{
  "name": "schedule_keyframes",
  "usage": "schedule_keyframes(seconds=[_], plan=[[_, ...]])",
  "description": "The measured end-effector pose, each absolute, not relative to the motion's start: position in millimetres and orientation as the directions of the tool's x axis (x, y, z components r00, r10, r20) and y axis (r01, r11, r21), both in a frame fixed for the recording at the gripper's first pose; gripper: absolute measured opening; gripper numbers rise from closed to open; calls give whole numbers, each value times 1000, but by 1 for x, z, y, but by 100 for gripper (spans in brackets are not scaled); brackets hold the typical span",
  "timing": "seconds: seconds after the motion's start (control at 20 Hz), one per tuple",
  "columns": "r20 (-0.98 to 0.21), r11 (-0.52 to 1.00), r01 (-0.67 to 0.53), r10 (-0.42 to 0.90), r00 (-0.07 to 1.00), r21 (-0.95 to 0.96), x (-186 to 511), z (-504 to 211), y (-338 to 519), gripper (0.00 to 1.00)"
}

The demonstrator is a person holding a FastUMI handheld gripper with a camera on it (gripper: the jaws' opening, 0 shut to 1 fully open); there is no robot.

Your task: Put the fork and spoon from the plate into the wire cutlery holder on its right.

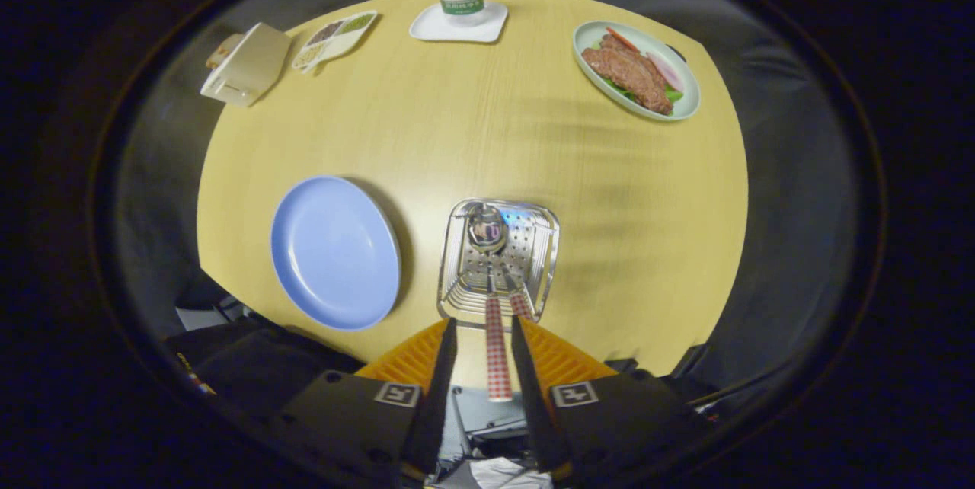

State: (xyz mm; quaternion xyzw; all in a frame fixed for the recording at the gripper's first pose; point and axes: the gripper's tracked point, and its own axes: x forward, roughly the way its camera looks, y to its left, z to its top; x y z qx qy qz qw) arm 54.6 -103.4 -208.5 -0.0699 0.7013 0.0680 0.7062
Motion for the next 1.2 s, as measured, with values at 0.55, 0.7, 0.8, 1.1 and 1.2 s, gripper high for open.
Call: schedule_keyframes(seconds=[0.55,0.7,0.8,1.1,1.2], plan=[[-860,980,-133,195,471,150,80,-121,-58,100],[-723,971,-113,231,651,208,91,-71,-49,99],[-594,965,-112,234,770,236,95,-39,-50,99],[-260,980,-123,160,952,155,81,14,-63,99],[-192,983,-126,151,970,137,64,27,-68,99]])
